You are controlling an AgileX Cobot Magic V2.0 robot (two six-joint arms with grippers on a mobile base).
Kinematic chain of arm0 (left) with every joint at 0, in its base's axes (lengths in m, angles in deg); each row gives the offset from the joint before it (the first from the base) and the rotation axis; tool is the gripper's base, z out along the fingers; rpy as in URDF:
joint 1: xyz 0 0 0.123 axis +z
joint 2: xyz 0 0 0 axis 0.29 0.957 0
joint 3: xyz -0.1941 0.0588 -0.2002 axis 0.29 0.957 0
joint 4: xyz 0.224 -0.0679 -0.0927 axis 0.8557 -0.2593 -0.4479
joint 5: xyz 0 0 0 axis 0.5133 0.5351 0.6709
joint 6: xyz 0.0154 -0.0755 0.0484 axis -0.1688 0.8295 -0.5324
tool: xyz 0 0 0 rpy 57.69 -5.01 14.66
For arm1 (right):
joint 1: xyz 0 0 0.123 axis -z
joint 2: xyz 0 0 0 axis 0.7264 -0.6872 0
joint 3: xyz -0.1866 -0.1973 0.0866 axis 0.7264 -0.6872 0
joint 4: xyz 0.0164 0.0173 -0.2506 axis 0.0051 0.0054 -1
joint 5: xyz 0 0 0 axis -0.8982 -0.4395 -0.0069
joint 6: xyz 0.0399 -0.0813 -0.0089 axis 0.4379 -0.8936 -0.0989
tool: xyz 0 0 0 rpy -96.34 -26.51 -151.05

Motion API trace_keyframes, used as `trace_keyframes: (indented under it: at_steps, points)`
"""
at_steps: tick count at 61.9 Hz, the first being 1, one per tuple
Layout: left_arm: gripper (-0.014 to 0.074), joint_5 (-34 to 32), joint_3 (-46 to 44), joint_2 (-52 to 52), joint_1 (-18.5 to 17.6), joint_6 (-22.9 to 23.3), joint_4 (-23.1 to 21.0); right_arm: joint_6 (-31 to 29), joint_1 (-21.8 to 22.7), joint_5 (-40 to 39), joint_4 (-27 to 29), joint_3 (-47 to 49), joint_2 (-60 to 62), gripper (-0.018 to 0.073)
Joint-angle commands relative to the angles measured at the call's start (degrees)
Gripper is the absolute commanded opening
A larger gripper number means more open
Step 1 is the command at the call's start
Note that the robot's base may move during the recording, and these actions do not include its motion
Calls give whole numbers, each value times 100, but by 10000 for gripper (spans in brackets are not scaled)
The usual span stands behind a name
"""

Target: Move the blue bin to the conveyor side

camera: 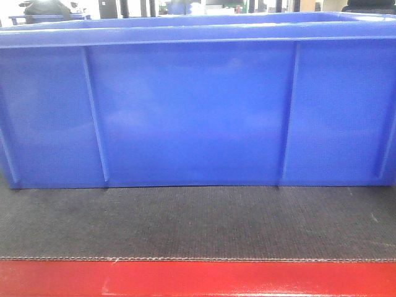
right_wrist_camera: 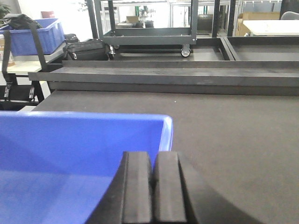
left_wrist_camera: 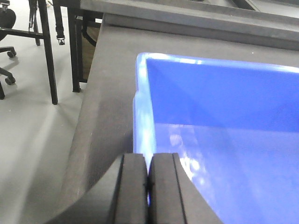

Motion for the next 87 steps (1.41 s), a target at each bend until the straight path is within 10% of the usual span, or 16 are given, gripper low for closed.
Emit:
trace_keyframes:
  at_steps: [1,31,87]
  points:
    - [-10,-570,542,-397,25,41,-39,-42,23,-642,-17,-642,454,-81]
    - [-10,-2162,3214,-2703,25,41,-39,-42,23,-1075,-17,-3441,3277,-81]
    - [-10,-2121,3354,-3760,25,41,-39,-42,23,-1096,-17,-3531,3978,-81]
